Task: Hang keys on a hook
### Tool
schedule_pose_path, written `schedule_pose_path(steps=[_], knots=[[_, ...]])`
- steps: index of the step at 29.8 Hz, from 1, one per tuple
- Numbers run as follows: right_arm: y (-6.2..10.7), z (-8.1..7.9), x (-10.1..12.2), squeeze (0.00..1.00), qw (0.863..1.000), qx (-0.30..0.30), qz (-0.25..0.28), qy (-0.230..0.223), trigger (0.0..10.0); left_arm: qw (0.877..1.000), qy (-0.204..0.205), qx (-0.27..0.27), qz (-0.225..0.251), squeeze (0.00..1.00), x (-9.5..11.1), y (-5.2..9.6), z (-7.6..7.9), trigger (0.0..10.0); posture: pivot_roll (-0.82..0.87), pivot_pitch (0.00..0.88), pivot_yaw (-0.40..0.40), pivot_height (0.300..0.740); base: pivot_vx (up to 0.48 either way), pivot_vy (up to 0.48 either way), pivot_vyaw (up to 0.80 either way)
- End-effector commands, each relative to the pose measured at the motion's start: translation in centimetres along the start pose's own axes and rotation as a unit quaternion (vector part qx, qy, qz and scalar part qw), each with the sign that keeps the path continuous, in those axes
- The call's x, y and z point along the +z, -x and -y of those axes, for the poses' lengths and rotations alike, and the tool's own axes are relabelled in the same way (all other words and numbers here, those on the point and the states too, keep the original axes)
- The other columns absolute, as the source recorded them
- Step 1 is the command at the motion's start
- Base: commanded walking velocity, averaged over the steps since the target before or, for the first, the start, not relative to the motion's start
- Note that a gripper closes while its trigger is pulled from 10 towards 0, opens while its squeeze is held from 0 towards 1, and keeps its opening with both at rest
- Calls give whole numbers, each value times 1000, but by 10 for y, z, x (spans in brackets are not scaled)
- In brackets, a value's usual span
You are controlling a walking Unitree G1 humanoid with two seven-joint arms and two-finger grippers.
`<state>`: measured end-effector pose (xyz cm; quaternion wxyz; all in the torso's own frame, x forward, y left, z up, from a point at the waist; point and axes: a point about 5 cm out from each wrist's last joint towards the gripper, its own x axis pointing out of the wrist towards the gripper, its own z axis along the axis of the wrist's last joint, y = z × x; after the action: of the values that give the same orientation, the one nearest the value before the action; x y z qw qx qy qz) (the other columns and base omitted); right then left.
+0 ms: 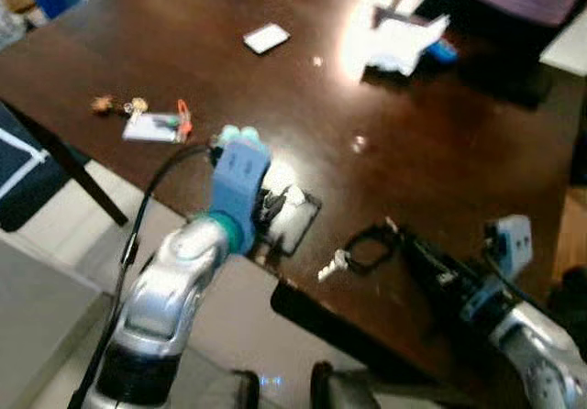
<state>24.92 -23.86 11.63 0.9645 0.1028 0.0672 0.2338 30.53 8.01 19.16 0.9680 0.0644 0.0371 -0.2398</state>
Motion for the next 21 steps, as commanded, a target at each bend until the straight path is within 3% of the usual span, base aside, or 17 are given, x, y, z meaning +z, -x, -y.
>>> schedule_pose_path(steps=[1, 5, 7, 12, 16, 19, 21], knots=[[7, 4, -20, 0, 999, -20, -40, -26, 10000, 1000, -6, 11, -26, 0, -13, 0, -2, 10000, 9, 156, 99, 740, 0, 0, 0], [7, 6, -22, 0, 998, -28, -41, -25, 10000, 998, -53, -8, -15, 0, -12, -6, 6, 10000, -1, 150, 101, 740, 0, 0, 0], [7, 8, -23, 0, 998, -35, -40, -23, 10000, 995, -72, -69, -21, 0, -17, -14, 25, 10000, -3, 151, 102, 740, 0, 0, 0], [5, 11, -24, 0, 998, -40, -39, -21, 10000, 990, -67, -120, -43, 0, -26, -16, 42, 10000, -11, 153, 112, 740, 0, 0, 0], [5, 12, -25, 0, 998, -43, -41, -19, 10000, 987, -72, -132, -51, 0, -30, -18, 47, 10000, -11, 157, 111, 740, 0, 0, 0], [4, 13, -28, 0, 998, -46, -45, -19, 10000, 984, -119, -122, -52, 0, -40, -24, 57, 10000, -11, 157, 111, 740, 0, 0, 0], [4, 13, -29, 0, 998, -46, -46, -19, 10000, 984, -129, -111, -53, 0, -42, -26, 57, 10000, -11, 157, 111, 740, 0, 0, 0]])
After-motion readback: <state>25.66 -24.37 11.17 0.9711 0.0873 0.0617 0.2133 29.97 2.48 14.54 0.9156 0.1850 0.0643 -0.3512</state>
